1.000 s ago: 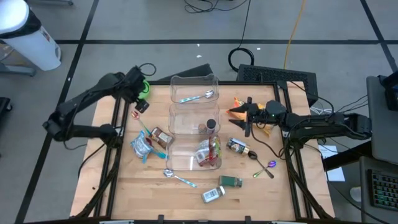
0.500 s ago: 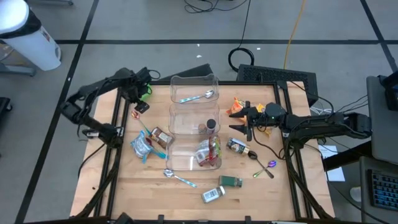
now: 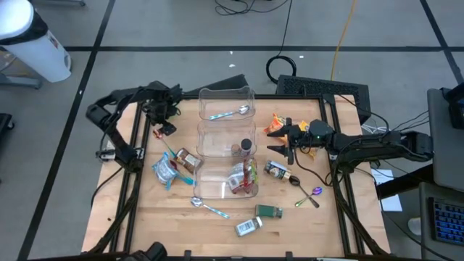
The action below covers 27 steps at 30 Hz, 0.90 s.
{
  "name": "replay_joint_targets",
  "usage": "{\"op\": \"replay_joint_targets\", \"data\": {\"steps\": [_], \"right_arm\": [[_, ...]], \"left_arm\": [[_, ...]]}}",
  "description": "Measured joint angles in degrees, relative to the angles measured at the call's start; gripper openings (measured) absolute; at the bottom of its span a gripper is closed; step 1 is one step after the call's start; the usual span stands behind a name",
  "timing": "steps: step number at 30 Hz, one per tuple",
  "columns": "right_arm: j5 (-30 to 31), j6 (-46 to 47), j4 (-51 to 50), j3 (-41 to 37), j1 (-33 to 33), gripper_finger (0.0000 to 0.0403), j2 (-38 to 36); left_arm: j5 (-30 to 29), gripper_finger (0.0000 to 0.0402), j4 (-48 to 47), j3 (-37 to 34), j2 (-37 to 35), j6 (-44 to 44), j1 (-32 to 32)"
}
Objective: Pick & Place Food Item
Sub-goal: Put the top blue spoon into the top transparent bin
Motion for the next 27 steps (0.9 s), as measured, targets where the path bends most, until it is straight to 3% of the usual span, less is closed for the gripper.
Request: {"op": "replay_joint_targets", "data": {"steps": [27], "right_arm": [[-0.1,0.2,0.0,0.0,0.0,0.024,0.0]], "left_arm": [[-1.3,0.0282,0.4,-2.6,0.7,-3.5,-3.6]]}}
